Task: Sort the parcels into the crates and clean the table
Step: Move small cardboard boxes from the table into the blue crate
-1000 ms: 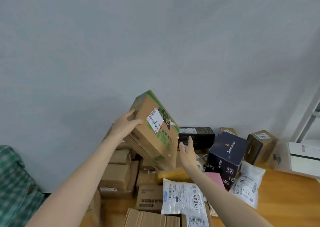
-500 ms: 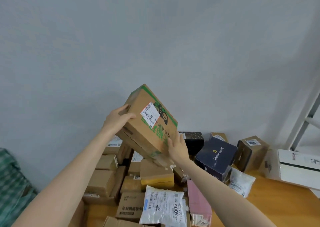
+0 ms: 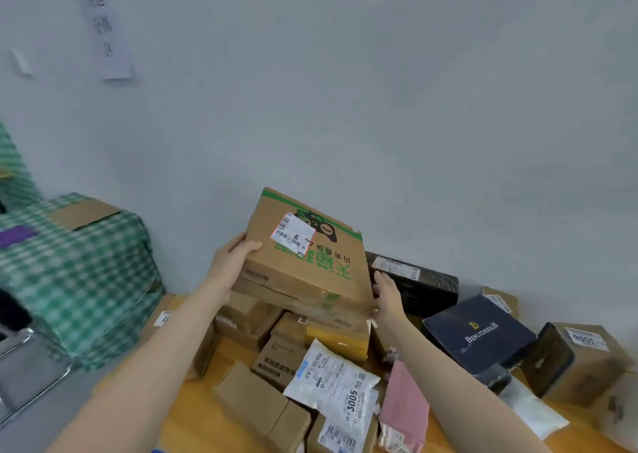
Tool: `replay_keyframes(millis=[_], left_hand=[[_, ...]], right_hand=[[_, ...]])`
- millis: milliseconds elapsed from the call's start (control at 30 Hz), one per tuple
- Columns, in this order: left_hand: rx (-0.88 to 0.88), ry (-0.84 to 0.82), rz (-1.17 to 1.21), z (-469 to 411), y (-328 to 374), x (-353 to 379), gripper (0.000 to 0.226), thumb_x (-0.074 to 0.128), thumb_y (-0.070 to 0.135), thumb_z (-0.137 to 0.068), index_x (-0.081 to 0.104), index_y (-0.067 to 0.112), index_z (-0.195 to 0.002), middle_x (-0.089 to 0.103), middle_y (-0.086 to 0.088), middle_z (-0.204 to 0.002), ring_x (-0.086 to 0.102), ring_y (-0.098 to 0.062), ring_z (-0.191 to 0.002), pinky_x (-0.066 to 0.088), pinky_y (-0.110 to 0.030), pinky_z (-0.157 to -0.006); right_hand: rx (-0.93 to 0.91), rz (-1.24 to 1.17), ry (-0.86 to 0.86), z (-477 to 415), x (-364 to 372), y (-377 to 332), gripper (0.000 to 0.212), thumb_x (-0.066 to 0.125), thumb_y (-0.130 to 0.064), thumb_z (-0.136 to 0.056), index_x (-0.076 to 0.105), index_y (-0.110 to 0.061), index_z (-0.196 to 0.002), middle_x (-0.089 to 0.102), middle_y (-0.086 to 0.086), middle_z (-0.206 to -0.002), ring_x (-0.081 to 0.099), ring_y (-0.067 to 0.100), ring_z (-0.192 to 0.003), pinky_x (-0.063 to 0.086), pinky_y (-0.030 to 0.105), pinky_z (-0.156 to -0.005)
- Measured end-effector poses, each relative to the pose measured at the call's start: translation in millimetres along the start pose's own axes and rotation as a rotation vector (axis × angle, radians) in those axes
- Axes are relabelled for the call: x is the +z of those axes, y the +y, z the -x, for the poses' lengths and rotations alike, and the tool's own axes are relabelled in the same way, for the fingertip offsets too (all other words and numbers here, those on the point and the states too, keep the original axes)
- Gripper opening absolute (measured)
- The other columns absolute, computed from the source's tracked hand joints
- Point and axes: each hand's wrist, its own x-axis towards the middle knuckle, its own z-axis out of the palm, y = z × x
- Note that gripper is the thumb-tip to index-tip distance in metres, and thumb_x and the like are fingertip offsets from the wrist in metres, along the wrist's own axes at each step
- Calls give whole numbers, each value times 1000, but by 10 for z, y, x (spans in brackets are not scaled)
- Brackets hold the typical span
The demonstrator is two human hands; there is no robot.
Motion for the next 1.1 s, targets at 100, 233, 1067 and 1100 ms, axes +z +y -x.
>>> replay_keyframes(millis=[100, 233, 1067, 1100], left_hand=[[139, 38, -391, 104, 129, 22, 70, 62, 49, -63, 48, 46, -132, 53, 11, -133, 51, -17, -119, 40, -29, -92], [258, -44, -715, 258, 439, 136, 72, 59, 55, -57, 44, 59, -127, 47, 15, -139, 43, -17, -128, 37, -31, -95], [-61, -14, 72, 276, -216, -204, 43, 59, 39, -88, 49, 35, -129, 63, 2, -109, 59, -18, -100, 50, -41, -88], [-86, -10, 109, 332, -314, -348, 42, 59, 39, -88, 50, 32, -128, 63, 0, -107, 59, -18, -99, 52, -39, -83]], right_hand=[[-306, 345, -37, 159, 73, 119, 54, 42, -28, -101, 19, -28, -150, 19, -4, -157, 28, 21, -141, 27, 43, -114], [-616, 521, -329, 317, 168, 203, 57, 30, -52, -95, 19, -34, -148, 11, -27, -150, 11, -4, -140, 13, 25, -117], [194, 42, -502, 251, -319, -10, 58, 69, -54, -76, 50, -30, -125, 60, 5, -123, 56, 28, -114, 44, 58, -98], [181, 72, -540, 256, -226, 37, 69, 74, -56, -68, 49, -30, -127, 60, 5, -125, 56, 29, -115, 43, 57, -99]])
